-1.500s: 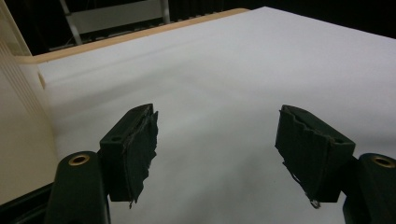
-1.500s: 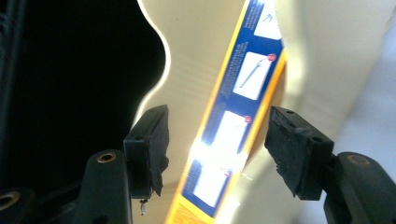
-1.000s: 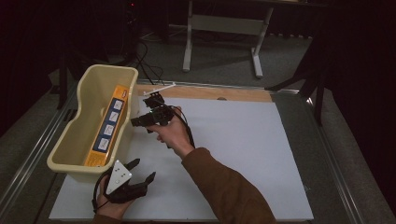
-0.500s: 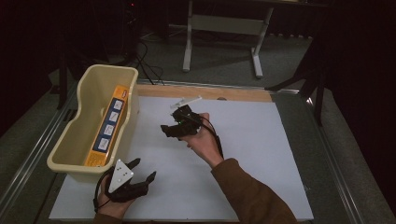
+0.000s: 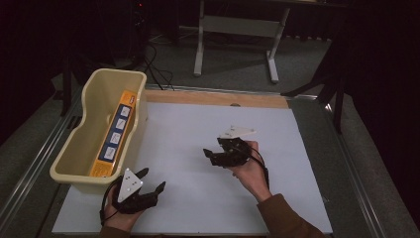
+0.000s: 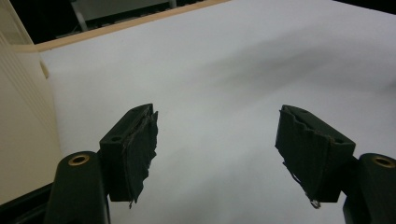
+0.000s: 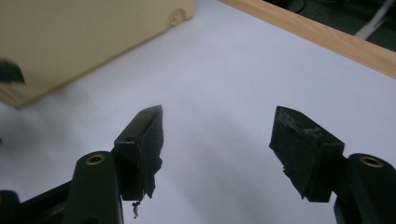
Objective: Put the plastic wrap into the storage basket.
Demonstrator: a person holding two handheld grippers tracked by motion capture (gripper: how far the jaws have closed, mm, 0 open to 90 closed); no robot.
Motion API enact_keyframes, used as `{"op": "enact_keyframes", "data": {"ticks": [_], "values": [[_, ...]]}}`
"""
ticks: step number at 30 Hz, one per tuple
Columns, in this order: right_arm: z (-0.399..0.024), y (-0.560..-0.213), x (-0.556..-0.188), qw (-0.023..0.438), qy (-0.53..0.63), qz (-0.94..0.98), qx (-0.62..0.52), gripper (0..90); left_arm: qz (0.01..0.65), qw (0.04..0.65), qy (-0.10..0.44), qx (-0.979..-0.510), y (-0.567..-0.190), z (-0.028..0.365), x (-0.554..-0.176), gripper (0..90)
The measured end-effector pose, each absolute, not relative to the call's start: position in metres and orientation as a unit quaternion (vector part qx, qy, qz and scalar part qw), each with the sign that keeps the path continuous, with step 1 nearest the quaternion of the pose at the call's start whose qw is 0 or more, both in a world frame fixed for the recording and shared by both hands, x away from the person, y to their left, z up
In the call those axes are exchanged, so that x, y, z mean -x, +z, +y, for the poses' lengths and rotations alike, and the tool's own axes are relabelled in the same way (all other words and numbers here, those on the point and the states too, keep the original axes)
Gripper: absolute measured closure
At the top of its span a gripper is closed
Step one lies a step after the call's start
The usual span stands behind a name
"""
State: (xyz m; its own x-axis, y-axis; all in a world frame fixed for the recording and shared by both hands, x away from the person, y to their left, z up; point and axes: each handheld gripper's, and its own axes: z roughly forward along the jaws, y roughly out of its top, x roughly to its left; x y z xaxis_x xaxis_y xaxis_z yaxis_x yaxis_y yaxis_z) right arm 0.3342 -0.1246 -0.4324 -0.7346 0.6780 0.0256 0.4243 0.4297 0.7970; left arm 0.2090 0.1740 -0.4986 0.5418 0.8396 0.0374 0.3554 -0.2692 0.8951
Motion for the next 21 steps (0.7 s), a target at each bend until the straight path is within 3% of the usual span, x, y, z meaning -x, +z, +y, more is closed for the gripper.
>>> {"op": "enact_keyframes", "data": {"ticks": [21], "values": [[-0.251, -0.482, -0.278, 0.201, 0.457, 0.758, -0.419, 31.8, 0.398, 0.449, 0.264, -0.755, -0.499, 0.173, -0.21, 29.1]]}}
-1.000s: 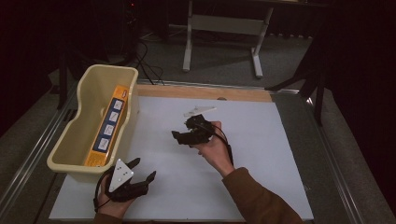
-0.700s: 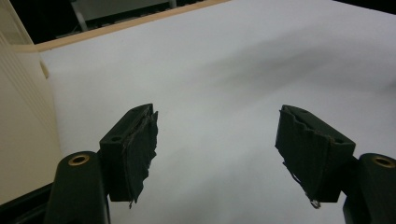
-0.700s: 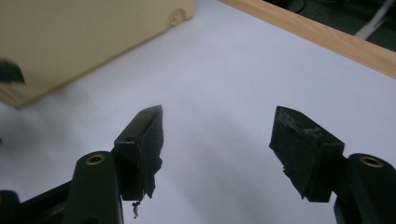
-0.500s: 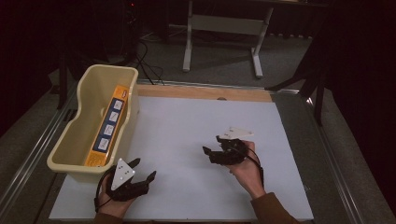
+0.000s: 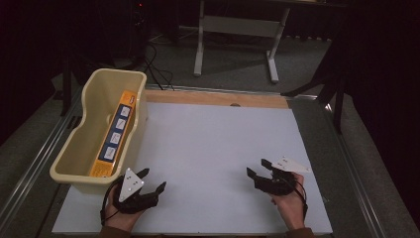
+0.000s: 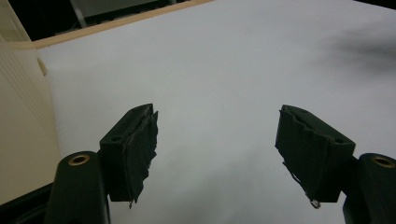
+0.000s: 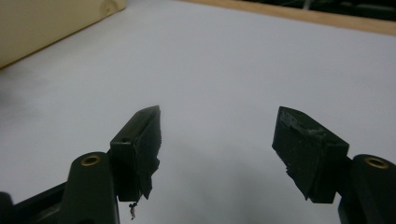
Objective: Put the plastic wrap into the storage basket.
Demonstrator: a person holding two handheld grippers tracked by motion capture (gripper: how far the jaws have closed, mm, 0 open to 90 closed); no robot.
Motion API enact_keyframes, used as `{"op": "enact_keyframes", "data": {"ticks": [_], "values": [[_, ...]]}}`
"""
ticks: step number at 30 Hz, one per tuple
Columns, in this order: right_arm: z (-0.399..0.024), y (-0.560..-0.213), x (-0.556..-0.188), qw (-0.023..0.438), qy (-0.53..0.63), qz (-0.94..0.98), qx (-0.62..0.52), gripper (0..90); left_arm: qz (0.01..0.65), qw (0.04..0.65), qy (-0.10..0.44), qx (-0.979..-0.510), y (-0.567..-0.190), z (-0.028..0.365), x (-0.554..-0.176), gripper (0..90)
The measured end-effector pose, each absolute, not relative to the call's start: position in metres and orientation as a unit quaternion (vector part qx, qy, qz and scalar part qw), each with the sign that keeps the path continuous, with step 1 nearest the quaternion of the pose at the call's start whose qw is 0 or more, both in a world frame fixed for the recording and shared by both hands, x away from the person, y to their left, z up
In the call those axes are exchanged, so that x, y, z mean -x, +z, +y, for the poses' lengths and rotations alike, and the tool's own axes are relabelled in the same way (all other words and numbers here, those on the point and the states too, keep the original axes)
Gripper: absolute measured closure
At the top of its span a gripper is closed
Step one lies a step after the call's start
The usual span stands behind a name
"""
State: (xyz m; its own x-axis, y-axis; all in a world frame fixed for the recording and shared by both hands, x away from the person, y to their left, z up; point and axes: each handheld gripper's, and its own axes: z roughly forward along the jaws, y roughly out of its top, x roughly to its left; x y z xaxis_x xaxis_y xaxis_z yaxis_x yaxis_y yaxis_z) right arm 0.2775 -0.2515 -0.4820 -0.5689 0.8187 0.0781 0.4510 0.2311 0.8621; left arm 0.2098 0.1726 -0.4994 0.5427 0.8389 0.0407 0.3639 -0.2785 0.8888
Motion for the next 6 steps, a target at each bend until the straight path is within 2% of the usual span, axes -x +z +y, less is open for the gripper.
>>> {"op": "enact_keyframes", "data": {"ticks": [6], "values": [[-0.2689, -0.4861, -0.2622, 0.222, 0.458, 0.753, -0.417, 30.6, 0.397, 0.447, 0.264, -0.757, -0.4995, 0.1717, -0.2099, 29.1]]}}
